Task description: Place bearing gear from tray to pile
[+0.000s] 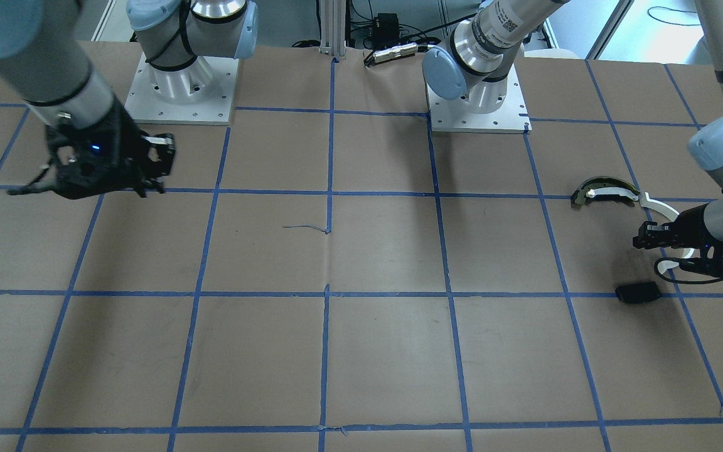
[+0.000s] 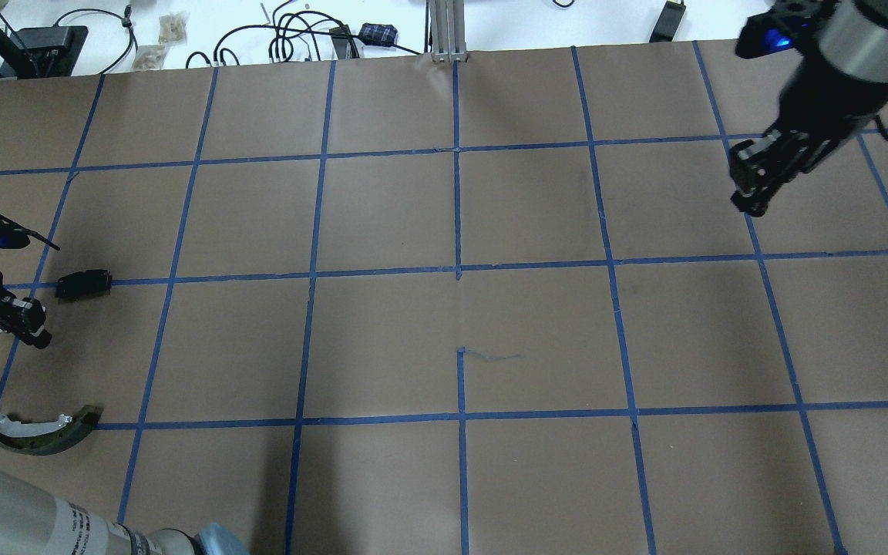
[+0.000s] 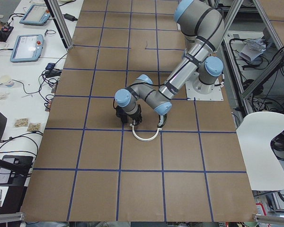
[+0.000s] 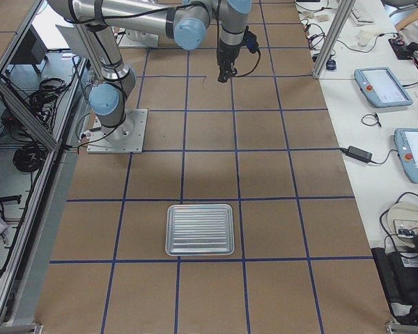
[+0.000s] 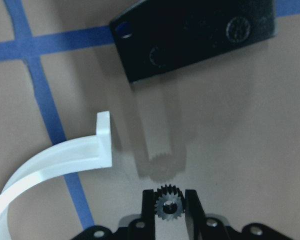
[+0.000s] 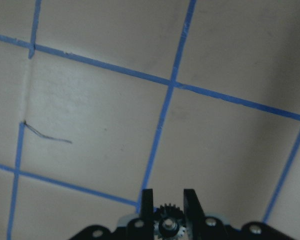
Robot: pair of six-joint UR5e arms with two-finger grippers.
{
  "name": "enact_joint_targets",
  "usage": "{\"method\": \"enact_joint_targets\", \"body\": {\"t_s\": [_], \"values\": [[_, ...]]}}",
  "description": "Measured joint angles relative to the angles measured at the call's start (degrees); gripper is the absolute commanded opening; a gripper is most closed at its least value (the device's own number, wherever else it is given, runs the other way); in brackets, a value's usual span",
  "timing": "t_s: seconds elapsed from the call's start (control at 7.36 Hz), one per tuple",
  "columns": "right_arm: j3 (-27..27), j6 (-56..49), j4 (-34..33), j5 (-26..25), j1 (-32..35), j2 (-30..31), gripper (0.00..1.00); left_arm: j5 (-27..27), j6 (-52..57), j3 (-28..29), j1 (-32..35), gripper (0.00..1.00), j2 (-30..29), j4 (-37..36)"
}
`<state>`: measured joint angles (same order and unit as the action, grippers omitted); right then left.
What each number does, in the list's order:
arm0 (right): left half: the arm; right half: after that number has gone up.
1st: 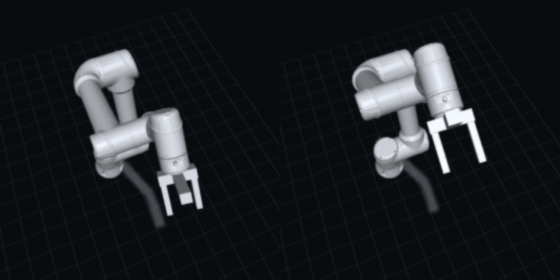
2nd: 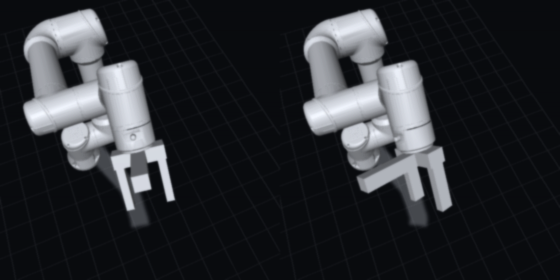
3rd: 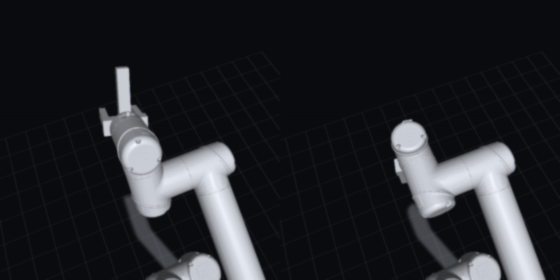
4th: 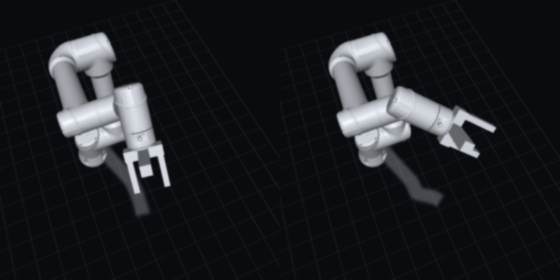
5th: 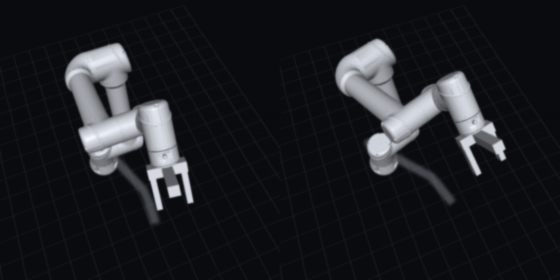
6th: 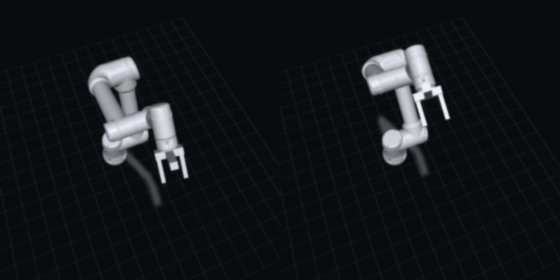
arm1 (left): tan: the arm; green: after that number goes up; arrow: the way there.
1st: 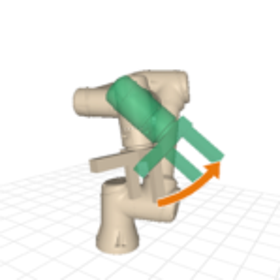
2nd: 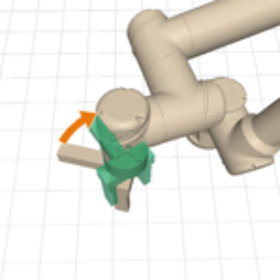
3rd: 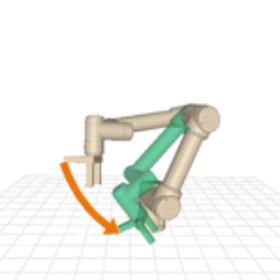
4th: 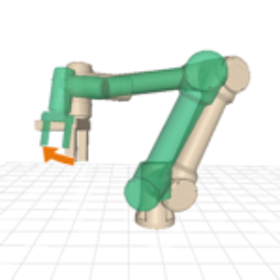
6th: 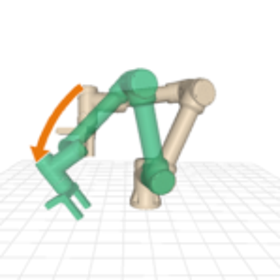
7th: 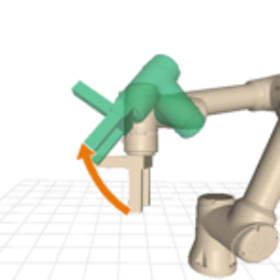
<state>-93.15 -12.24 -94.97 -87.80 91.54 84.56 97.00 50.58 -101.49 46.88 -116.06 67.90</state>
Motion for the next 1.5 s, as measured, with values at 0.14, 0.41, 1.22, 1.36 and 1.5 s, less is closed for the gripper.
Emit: {"method": "enact_joint_targets", "body": {"t_s": [0.14, 0.41, 1.22, 1.36, 1.5], "values": [[0.01, 7.39, -7.80, -0.25, 6.37, -4.56, 0.04, -0.02, -0.12, -0.02, 0.01, 0.96, -0.03, 0.13], [-0.15, 12.43, -20.71, -0.48, 13.70, -12.18, 0.04, 0.02, -1.05, -0.02, 0.23, 1.00, 0.02, 1.07], [-8.78, 17.62, -37.30, 2.86, 16.85, -17.12, 0.05, -0.17, -13.65, 3.02, 12.96, 1.00, 5.08, 4.91], [-10.06, 20.79, -39.94, 4.43, 16.99, -17.29, 0.06, -0.99, -15.80, 3.39, 16.63, 1.00, 6.44, 5.05], [-11.19, 23.06, -42.31, 5.14, 17.08, -17.36, 0.13, -2.47, -18.27, 3.59, 20.19, 1.00, 7.43, 5.08]]}}
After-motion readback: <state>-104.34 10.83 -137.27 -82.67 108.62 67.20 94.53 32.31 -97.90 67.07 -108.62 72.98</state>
